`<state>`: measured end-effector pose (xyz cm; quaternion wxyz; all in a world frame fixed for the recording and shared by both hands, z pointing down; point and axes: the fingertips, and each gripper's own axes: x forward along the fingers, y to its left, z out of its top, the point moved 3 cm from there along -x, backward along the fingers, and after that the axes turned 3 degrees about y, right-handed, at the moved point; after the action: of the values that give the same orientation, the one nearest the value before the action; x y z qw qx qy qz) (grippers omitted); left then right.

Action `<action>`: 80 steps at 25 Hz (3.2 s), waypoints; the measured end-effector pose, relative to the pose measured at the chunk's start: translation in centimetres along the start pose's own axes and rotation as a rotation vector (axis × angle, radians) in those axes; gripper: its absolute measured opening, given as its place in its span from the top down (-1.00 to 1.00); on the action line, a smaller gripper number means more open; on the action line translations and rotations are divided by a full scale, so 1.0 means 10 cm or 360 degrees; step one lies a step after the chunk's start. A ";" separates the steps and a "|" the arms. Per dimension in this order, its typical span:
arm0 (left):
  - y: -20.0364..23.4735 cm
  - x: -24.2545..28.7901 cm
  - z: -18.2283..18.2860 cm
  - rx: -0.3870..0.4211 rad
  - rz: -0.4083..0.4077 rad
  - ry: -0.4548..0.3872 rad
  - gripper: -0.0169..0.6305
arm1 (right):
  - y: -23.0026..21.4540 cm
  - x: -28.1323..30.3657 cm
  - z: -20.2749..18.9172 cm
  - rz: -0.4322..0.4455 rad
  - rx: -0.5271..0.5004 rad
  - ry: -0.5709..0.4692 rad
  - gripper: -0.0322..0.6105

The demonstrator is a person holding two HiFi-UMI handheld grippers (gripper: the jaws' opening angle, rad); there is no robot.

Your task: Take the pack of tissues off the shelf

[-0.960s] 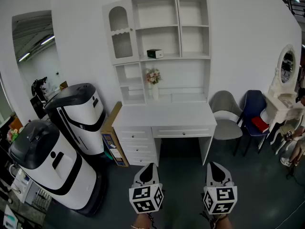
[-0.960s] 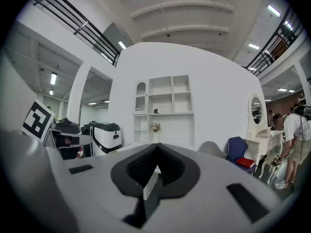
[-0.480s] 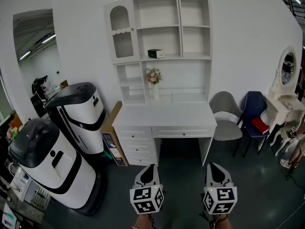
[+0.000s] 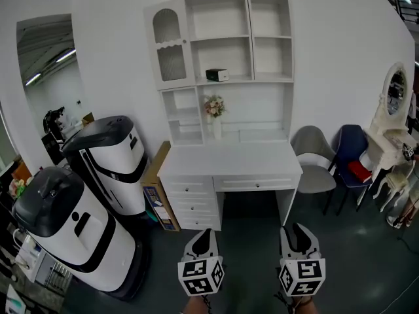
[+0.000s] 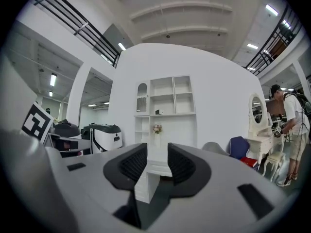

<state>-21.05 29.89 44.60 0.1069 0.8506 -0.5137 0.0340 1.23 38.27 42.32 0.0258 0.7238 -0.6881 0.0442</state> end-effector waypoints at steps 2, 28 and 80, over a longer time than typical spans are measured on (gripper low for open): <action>0.07 0.01 0.03 -0.0013 0.0003 -0.0015 0.89 | 0.03 0.00 0.03 -0.0013 0.0011 -0.0020 0.40; 0.10 0.81 0.01 0.0015 -0.0052 0.0048 0.89 | -0.47 0.65 -0.16 -0.0163 0.0146 0.0018 -0.47; 0.92 5.62 1.51 0.0101 0.0169 -0.0076 0.89 | -1.89 5.84 0.70 0.0068 0.0171 -0.0056 -0.40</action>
<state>-3.52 -26.18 40.66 0.0657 0.8256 -0.5593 0.0356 23.20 -19.46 41.59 -0.0264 0.7099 -0.7004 0.0689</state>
